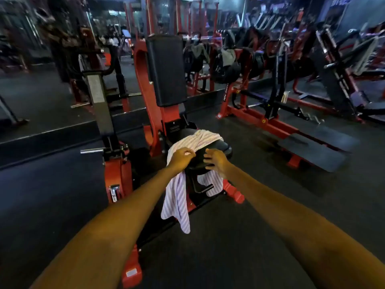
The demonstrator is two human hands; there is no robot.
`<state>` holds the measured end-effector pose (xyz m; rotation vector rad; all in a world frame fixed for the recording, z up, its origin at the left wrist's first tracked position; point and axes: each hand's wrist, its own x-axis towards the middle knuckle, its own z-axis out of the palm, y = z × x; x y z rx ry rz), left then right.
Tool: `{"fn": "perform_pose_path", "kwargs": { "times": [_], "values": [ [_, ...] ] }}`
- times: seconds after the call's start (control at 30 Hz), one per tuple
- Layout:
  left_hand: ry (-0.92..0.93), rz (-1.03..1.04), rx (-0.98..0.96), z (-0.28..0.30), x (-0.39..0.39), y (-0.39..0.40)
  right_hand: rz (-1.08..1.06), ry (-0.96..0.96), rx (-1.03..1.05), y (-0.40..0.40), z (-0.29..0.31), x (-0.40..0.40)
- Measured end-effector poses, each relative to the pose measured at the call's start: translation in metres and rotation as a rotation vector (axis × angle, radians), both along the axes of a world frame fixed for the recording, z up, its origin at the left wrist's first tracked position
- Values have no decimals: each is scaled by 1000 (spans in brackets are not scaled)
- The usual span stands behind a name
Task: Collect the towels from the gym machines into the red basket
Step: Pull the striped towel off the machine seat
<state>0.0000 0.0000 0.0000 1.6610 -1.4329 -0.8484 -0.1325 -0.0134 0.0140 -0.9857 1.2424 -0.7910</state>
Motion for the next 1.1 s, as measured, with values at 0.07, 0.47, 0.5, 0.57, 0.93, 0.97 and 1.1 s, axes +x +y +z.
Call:
{"fn": "perform_pose_path", "kwargs": {
  "times": [0.07, 0.47, 0.5, 0.57, 0.93, 0.97, 1.1],
  "values": [
    [-94, 4, 25, -1, -3, -16, -16, -28, 30, -19, -4, 2],
    [-660, -125, 291, -41, 9, -186, -71, -102, 173, -155, -50, 22],
    [-689, -141, 325, -46, 10, -199, -67, -93, 186, -163, -53, 26],
    [-703, -169, 401, -55, 10, -219, -84, -97, 224, -179, -60, 32],
    [-682, -52, 365, -61, -3, -230, -53, 95, 168, -210, -68, 35],
    [-644, -37, 354, -61, -5, -227, -64, 167, 88, -211, -70, 34],
    [-485, 29, 335, -48, -13, -210, -68, 508, -311, -206, -63, 19]
  ]
}}
